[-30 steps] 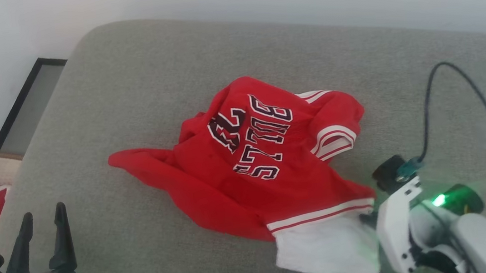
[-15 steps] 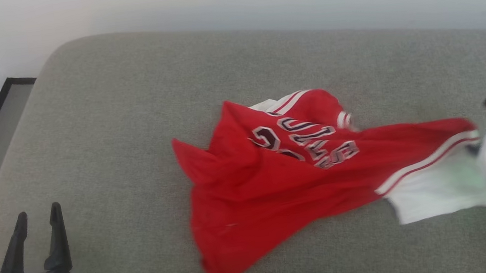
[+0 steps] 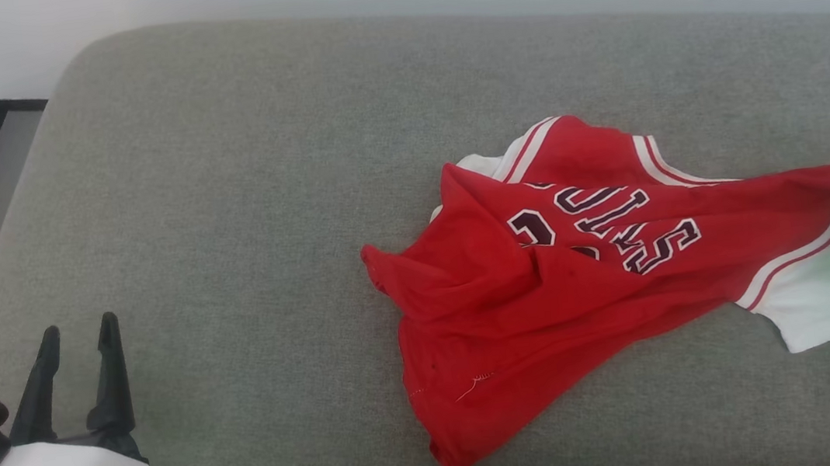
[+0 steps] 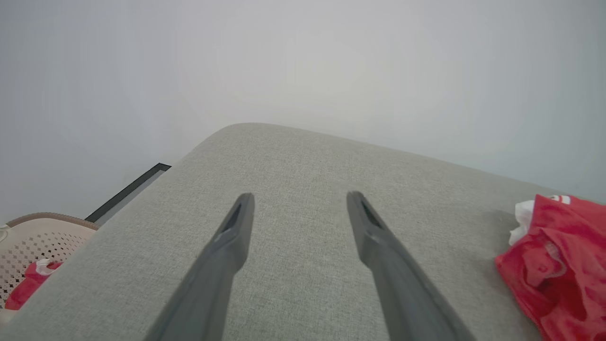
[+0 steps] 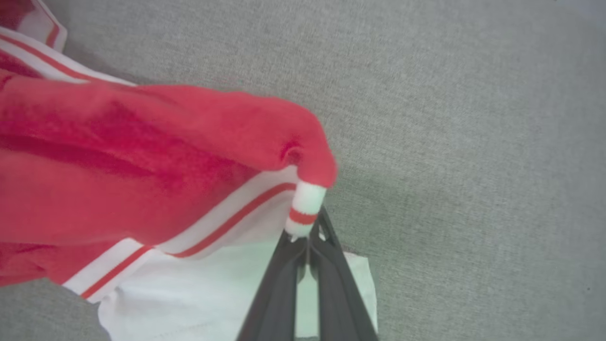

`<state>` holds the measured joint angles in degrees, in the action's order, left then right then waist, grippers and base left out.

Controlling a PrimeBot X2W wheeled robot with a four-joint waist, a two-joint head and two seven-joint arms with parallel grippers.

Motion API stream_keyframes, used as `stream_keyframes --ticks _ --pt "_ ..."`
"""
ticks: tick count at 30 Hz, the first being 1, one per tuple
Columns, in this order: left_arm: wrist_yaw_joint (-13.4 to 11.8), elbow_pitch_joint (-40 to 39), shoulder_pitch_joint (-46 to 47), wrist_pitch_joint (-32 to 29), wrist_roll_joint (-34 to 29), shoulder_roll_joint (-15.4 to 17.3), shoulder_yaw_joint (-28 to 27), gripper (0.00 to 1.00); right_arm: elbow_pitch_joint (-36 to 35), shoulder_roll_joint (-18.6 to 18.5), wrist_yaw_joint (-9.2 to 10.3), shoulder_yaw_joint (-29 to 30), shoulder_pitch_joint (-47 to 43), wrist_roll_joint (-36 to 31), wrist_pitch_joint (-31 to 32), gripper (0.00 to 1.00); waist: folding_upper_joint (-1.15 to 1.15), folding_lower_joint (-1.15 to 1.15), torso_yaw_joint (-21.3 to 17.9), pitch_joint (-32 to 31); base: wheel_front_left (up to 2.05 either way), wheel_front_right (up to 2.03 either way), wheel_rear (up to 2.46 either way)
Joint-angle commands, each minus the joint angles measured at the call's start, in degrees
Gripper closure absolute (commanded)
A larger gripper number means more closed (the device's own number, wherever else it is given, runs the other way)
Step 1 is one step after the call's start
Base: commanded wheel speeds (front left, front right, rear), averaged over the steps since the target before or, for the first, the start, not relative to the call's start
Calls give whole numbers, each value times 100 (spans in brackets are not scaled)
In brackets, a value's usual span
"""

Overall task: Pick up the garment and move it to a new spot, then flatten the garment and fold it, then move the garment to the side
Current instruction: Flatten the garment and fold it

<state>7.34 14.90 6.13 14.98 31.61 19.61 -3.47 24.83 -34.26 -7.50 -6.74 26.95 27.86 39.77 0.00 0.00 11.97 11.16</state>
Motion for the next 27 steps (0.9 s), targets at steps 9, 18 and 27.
stream_keyframes --ticks 9,18,27 --pt "17 64 259 24 31 101 74 0 888 262 1 -285 615 57 -360 0 0 0 -27 95 0 0 0" --pt "17 69 294 24 90 395 227 0 549 137 1 -530 730 215 -1009 0 0 0 -379 -93 0 0 0" --pt "17 2 513 -133 294 967 621 0 -222 554 1 -389 358 132 -2316 0 0 0 -941 -327 0 0 0"
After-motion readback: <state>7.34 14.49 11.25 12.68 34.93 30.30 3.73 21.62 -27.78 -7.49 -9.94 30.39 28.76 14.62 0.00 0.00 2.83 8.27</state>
